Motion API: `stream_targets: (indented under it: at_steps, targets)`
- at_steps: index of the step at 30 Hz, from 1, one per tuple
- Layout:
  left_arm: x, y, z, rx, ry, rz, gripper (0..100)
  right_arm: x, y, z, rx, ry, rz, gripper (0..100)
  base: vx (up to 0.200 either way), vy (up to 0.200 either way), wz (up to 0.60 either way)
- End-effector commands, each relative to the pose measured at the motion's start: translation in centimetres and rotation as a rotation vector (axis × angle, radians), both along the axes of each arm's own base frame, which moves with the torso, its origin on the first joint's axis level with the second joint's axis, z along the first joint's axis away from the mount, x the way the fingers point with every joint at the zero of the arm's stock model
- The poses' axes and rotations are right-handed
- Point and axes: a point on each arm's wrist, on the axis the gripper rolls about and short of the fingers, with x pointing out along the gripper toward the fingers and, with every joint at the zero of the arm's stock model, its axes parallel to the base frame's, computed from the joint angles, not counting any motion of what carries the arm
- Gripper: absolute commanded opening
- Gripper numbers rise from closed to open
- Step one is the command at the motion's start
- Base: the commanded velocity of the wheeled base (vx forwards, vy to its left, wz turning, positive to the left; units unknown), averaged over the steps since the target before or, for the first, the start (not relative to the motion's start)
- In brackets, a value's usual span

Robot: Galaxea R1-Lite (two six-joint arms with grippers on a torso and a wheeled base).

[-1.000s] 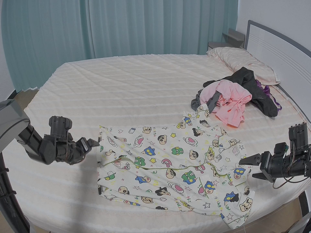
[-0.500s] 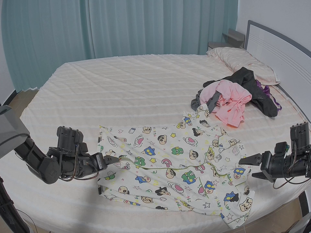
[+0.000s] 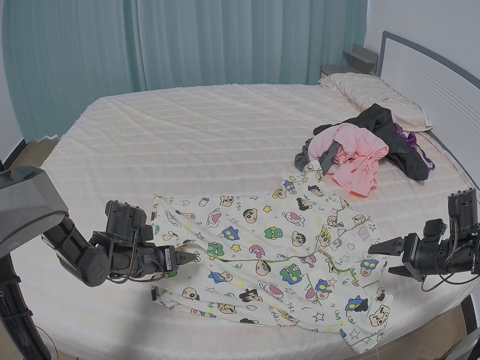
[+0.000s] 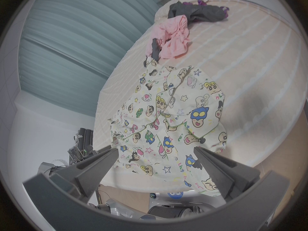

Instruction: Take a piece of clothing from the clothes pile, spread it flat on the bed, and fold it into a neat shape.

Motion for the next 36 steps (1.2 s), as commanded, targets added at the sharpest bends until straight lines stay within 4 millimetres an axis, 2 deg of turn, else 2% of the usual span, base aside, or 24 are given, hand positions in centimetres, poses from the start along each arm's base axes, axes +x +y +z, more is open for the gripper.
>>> stream_targets:
  at_steps: [1,6,22,23,27,36]
  targets:
    - [0.40,-0.18,-0.57,0.001,0.016,0.007,0,0.02,0.01,-0.02,0.000,0.000,0.000,100,0.000,0.000,0.00]
    - [0.83,0.12,-0.13,0.015,-0.007,0.043,0,0.04,0.01,-0.05,0.000,0.002,0.000,100,0.000,0.000,0.00]
    - [0.41,0.19,-0.18,0.018,0.001,0.035,0,0.03,-0.03,-0.03,-0.001,0.000,-0.003,100,0.000,0.000,0.00]
    - [0.41,0.25,-0.20,0.024,-0.002,0.034,100,0.06,-0.02,0.01,-0.001,-0.002,-0.003,100,0.000,0.000,0.00]
    - [-0.12,0.54,-0.44,0.047,0.000,0.007,100,0.05,0.01,0.01,-0.001,-0.002,-0.001,100,0.000,0.000,0.00]
    - [-0.02,0.06,-0.42,0.028,-0.045,-0.023,100,0.03,-0.03,-0.03,-0.001,0.000,-0.003,100,0.000,0.000,0.00]
